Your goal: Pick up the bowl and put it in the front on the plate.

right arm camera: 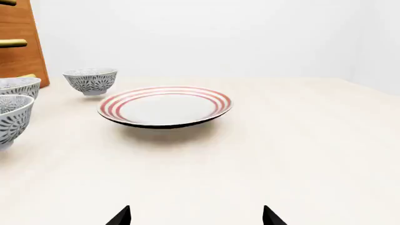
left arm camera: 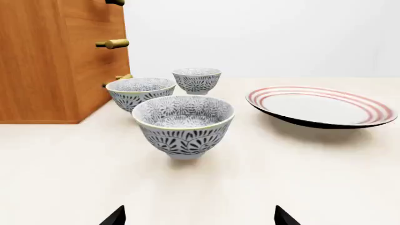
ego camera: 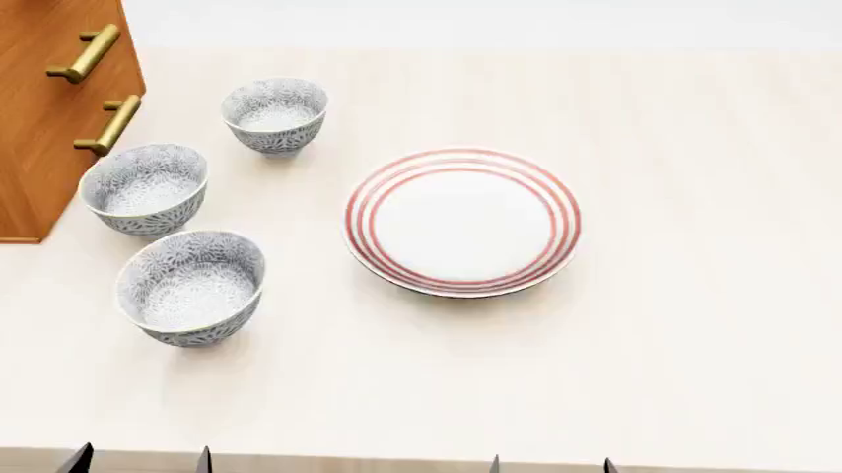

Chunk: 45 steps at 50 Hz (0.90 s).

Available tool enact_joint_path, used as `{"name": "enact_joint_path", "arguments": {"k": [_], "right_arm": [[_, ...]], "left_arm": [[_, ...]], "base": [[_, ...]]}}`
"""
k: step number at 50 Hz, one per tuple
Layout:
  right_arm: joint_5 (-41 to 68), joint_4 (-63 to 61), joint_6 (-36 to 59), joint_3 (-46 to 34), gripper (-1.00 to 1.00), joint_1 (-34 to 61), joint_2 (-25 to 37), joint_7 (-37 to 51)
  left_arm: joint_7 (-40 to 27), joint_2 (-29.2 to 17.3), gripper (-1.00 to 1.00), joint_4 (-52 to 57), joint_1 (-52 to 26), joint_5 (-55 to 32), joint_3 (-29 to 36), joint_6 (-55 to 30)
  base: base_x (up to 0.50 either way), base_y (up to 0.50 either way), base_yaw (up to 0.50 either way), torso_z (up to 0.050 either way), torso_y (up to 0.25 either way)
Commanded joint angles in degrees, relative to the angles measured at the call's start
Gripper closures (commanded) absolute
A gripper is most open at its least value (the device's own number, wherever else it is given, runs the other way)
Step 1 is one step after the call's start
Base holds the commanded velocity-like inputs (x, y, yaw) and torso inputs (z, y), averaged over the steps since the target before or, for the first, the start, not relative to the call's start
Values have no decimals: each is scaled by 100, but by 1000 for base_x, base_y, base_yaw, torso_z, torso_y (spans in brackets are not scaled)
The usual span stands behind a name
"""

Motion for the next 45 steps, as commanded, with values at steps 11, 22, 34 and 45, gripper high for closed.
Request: {"name": "enact_joint_path", "arguments": {"k": [11, 22, 34, 45], "right_arm": [[171, -30, 103, -245, -100, -15, 196, 194], [317, -81, 133, -381, -100, 15, 323, 340], [785, -1612, -3803, -289, -100, -487, 321, 261], [1121, -1905, -3129, -462, -100, -463, 531, 450]], "left_arm": [[-239, -182, -100, -87, -81, -279, 216, -256], [-409, -315, -100, -24, -81, -403, 361, -250], [-1475, -657, -100, 1997, 549, 1463, 534, 2030], [-1524, -726, -100, 2080, 560, 1404, 600, 1930]], "base": [[0, 0, 0, 0, 0], [0, 0, 0, 0, 0], [0, 0, 0, 0, 0], [91, -4, 0, 0, 0]]}}
